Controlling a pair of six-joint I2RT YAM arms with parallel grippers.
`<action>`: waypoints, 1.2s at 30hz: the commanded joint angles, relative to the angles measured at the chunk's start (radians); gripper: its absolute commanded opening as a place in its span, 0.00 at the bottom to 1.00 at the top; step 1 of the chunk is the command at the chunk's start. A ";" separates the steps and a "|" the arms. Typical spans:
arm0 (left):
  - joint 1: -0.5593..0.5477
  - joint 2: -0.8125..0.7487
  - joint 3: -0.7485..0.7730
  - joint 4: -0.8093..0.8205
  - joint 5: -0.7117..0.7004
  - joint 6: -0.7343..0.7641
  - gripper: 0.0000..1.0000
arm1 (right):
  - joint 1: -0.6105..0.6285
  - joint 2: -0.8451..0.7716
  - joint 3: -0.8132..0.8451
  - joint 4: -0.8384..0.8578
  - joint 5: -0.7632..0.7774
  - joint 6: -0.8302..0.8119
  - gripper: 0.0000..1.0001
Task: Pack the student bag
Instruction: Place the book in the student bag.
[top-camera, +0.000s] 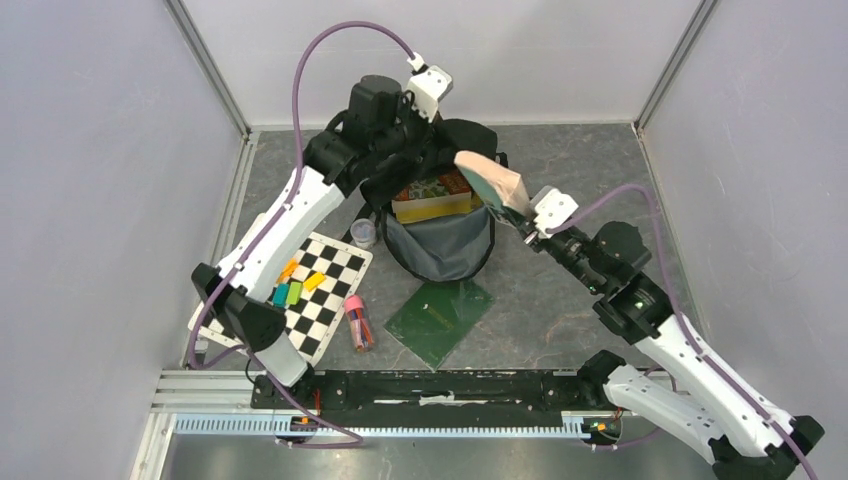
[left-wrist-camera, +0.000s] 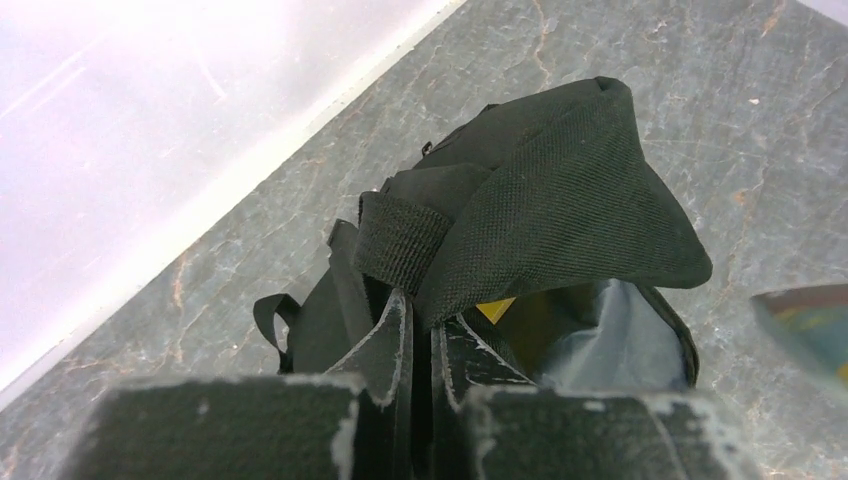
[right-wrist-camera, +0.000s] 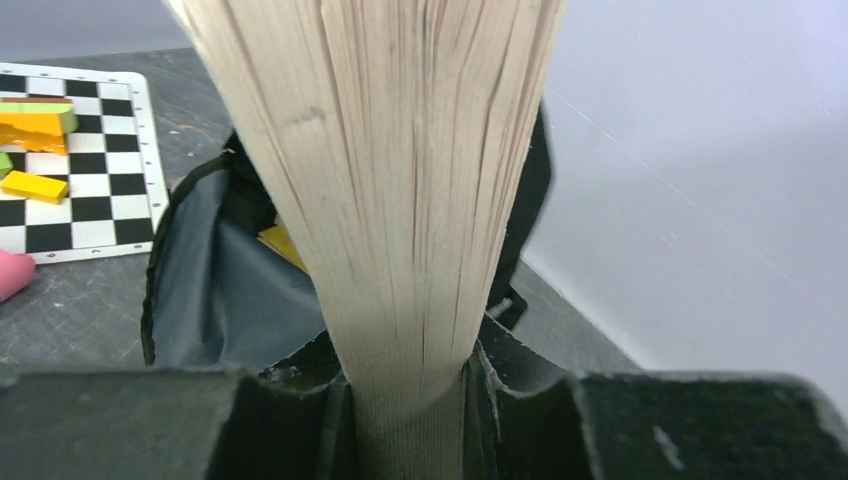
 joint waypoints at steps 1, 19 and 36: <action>0.081 0.091 0.176 -0.078 0.214 -0.092 0.02 | 0.002 0.032 -0.034 0.411 -0.199 -0.086 0.00; 0.219 0.170 0.324 -0.112 0.436 -0.161 0.02 | 0.042 0.445 -0.051 0.569 -0.196 -0.528 0.00; 0.221 0.175 0.339 -0.070 0.519 -0.182 0.02 | 0.043 0.748 0.146 0.340 0.003 -0.917 0.00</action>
